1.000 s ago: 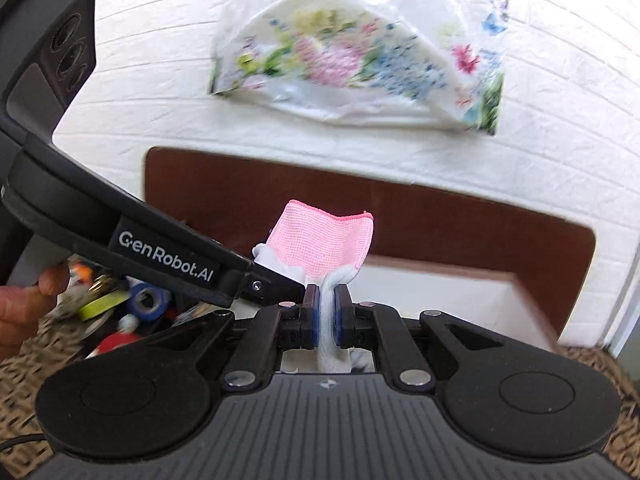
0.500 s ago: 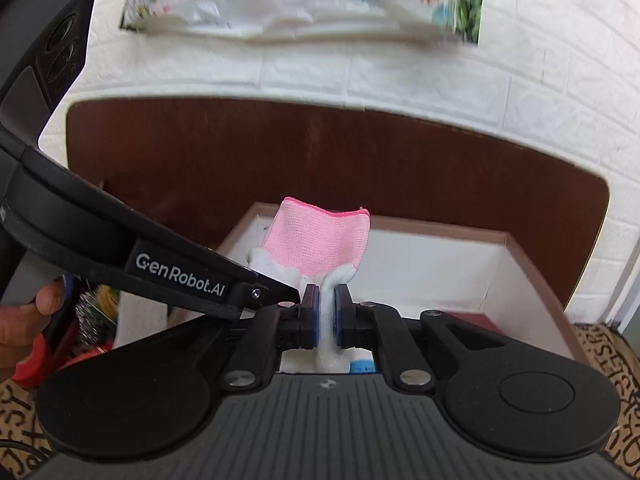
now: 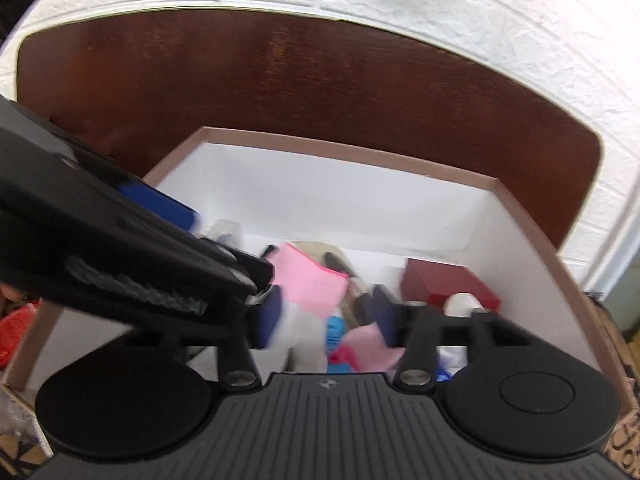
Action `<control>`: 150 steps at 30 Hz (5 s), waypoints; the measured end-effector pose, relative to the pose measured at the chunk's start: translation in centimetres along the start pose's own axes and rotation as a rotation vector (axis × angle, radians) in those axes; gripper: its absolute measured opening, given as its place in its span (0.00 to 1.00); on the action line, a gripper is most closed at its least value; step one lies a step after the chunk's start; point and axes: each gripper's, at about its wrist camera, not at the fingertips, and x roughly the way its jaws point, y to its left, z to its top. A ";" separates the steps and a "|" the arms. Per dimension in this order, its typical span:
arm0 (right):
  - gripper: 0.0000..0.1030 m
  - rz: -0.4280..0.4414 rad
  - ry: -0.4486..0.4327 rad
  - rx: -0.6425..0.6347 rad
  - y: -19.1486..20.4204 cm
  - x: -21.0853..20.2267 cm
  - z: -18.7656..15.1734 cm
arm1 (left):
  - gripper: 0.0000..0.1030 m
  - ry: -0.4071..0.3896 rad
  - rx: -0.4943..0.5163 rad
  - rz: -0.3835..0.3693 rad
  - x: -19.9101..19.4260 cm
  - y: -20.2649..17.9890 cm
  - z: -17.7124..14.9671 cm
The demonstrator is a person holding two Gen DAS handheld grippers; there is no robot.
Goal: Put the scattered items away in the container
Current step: 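Lower the glove into the box and open the left gripper, then move the left gripper back to the pile toward the red tape roll, then grasp the red tape roll with the left gripper and lift it, then carry the red tape roll with the left gripper over the box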
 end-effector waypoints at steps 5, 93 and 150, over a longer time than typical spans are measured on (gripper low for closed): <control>0.88 -0.019 -0.039 -0.033 0.4 -1.6 0.1 | 0.95 -0.027 -0.065 -0.025 -1.5 0.3 0.3; 0.43 0.417 -0.009 0.036 22.1 -6.3 -4.7 | 0.48 0.035 -0.293 0.227 -15.8 15.4 -18.4; 0.30 0.381 0.106 0.129 18.2 -18.0 -14.1 | 0.47 0.219 -0.309 -0.002 -20.3 4.7 -26.1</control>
